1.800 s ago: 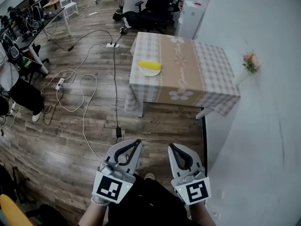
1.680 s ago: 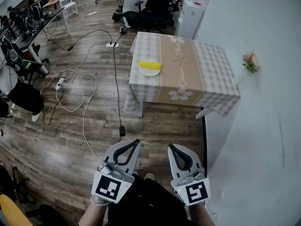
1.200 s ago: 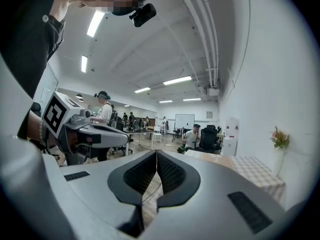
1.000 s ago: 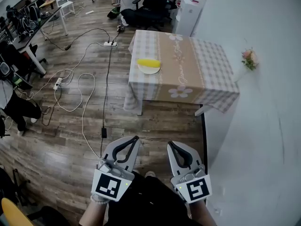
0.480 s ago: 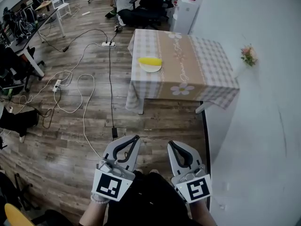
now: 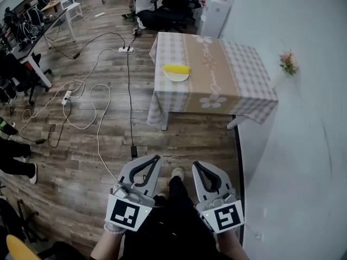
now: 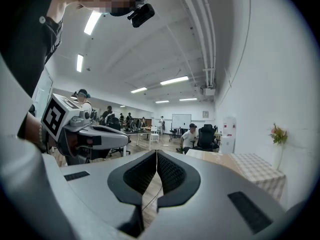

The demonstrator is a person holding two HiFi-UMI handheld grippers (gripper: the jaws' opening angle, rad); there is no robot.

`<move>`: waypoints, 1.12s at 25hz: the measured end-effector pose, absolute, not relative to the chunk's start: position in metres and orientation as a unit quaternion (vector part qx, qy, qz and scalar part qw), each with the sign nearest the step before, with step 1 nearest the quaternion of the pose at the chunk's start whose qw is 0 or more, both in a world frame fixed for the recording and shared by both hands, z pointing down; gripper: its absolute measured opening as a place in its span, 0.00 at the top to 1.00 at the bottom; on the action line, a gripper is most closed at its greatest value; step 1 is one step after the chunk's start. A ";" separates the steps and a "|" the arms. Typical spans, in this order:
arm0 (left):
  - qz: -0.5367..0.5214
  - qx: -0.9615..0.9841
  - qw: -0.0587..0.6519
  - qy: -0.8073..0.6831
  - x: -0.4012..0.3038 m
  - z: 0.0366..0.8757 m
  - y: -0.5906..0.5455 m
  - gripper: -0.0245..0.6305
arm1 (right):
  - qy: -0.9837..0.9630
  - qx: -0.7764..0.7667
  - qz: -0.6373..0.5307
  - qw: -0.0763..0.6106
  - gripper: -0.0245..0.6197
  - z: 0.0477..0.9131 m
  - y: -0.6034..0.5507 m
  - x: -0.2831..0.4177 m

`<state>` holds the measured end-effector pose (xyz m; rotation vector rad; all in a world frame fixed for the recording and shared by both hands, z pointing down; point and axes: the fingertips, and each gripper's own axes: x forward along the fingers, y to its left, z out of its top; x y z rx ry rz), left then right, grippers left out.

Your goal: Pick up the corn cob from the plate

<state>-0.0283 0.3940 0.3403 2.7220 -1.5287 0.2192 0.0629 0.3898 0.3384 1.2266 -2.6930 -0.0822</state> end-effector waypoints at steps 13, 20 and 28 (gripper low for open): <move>0.074 0.870 0.011 -0.488 -0.023 0.345 0.346 0.94 | -0.909 0.405 -0.020 0.098 0.90 0.347 0.339 0.067; 0.076 0.860 0.011 -0.504 -0.022 0.345 0.300 0.94 | -0.916 0.388 -0.017 0.100 0.90 0.348 0.290 0.069; 0.077 0.845 0.012 -0.530 -0.016 0.339 0.249 0.94 | -0.927 0.361 -0.015 0.099 0.90 0.346 0.232 0.074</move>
